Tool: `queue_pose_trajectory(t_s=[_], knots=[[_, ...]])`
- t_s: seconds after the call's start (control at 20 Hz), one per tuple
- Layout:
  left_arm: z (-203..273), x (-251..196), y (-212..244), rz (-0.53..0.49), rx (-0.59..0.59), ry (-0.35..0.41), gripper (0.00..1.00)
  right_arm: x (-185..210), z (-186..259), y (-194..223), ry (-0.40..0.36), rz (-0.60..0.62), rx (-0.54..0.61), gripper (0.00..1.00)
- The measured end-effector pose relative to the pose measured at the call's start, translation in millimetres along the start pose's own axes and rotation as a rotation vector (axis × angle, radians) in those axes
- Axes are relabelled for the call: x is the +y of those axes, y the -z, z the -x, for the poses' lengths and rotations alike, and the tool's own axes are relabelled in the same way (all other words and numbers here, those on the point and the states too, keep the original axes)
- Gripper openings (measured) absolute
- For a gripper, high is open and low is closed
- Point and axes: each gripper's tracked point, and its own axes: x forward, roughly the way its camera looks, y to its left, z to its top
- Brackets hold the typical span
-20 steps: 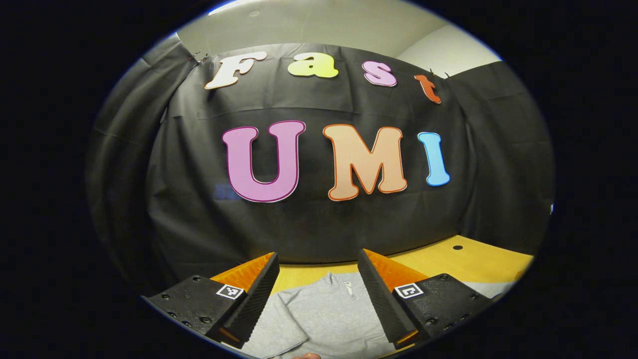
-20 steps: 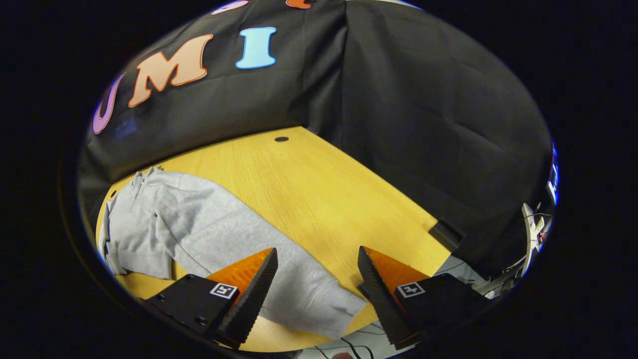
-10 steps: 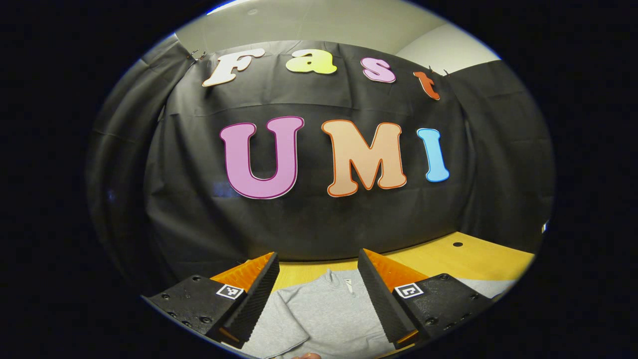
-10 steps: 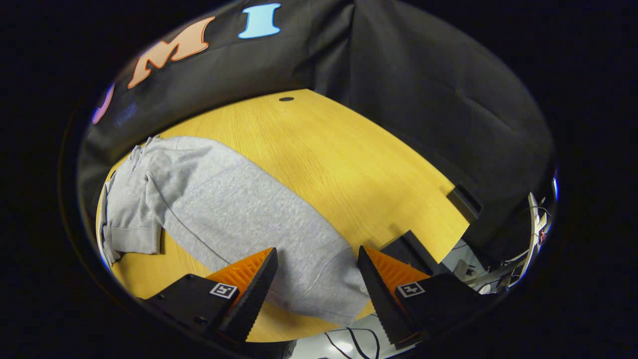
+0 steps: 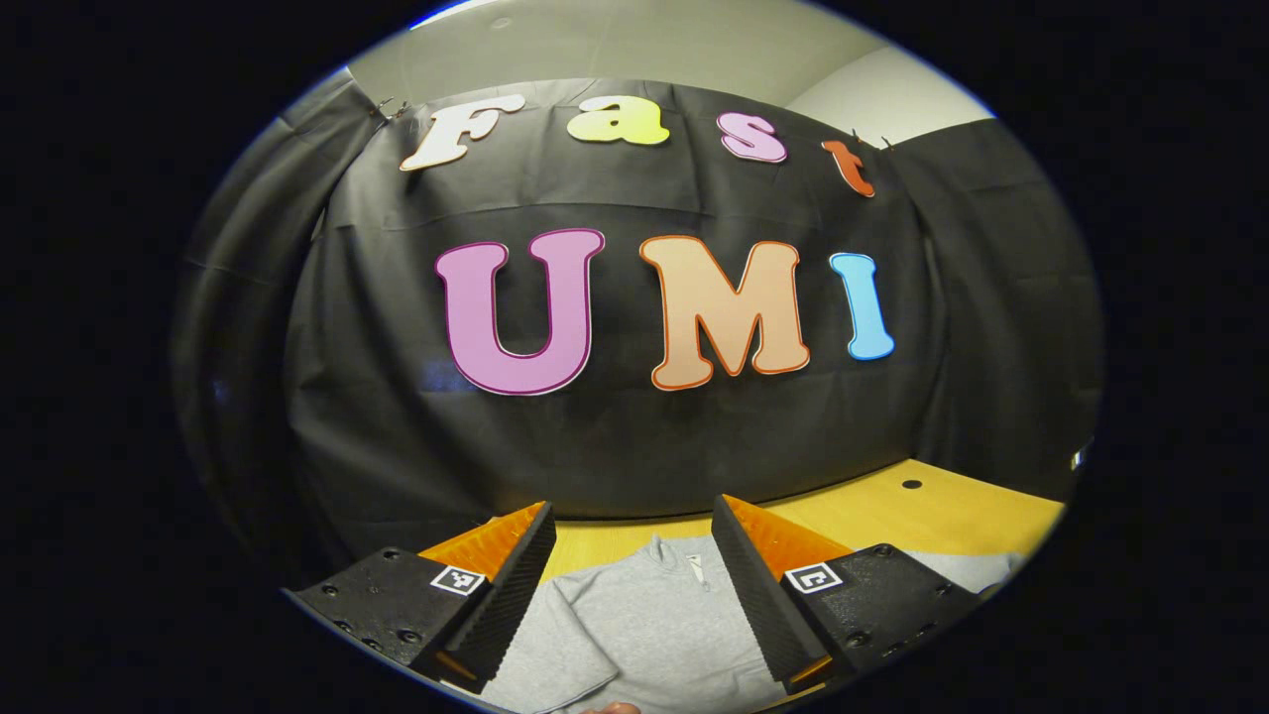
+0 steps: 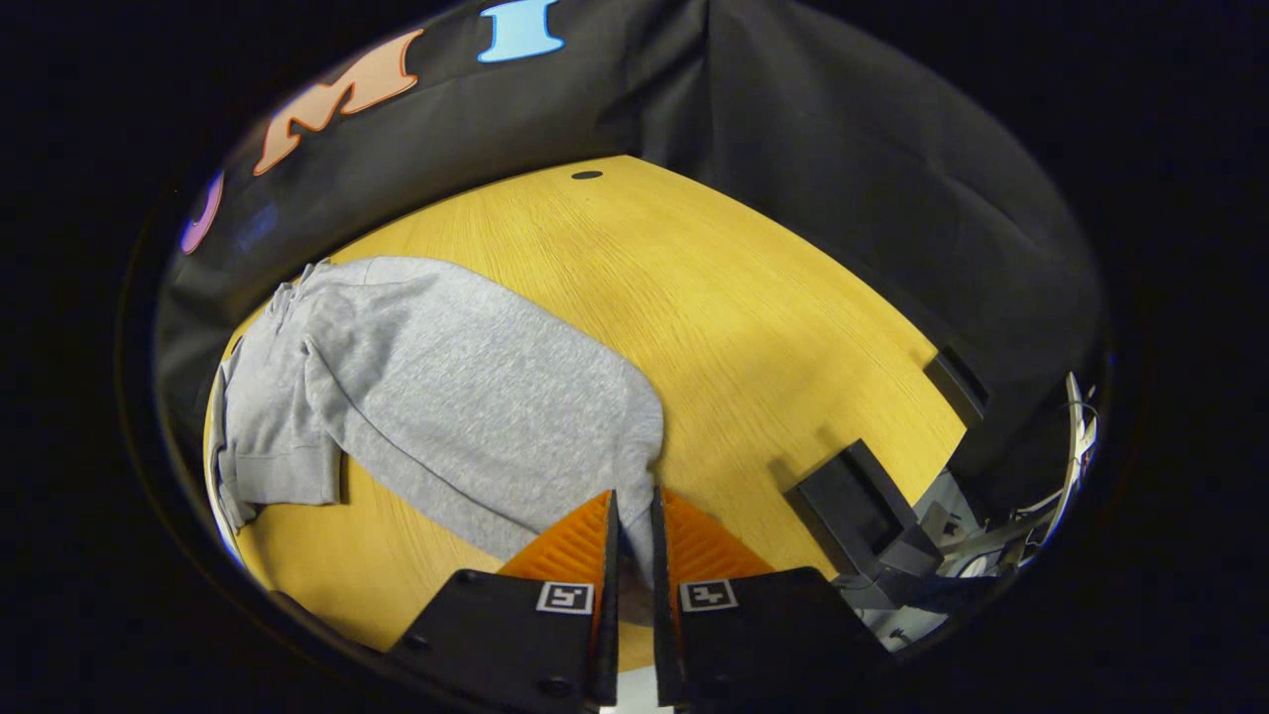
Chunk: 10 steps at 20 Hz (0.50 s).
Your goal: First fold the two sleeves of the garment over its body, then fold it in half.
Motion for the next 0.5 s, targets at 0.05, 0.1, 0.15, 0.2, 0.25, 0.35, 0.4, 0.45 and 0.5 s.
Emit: queue_pose_trajectory(t_s=[0.05,0.1,0.15,0.2,0.25,0.35,0.4,0.45,0.5], knots=[[0.0,1.0,-0.7,-0.002,-0.004,0.001,0.93,0.5,-2.3,1.2,-0.001,-0.031,0.007,0.05],[0.3,2.0,-2.1,-0.007,-0.008,-0.001,0.93,1.0,-2.6,-0.5,-0.005,-0.066,0.003,0.05],[1.0,3.6,-3.7,-0.010,-0.011,-0.003,0.93,3.5,-0.9,-0.6,-0.016,-0.108,0.013,0.03],[1.6,4.9,-4.7,-0.011,-0.014,-0.004,0.92,6.4,1.1,-4.8,-0.030,-0.149,0.007,0.03],[2.6,7.0,-4.1,-0.013,-0.014,-0.007,0.94,10.0,2.6,-10.0,-0.049,-0.185,0.005,0.03],[4.1,12.0,-3.3,-0.009,-0.012,-0.015,0.91,20.8,7.5,-23.2,-0.094,-0.239,-0.005,0.03],[6.0,14.1,-3.1,-0.006,-0.011,-0.020,0.91,27.4,10.9,-32.5,-0.115,-0.256,-0.021,0.03],[7.2,17.0,-1.8,-0.003,-0.011,-0.026,0.91,36.1,12.6,-43.0,-0.136,-0.264,-0.037,0.03],[8.2,20.6,-2.9,-0.002,-0.010,-0.032,0.91,44.2,15.9,-53.3,-0.156,-0.267,-0.054,0.03]])
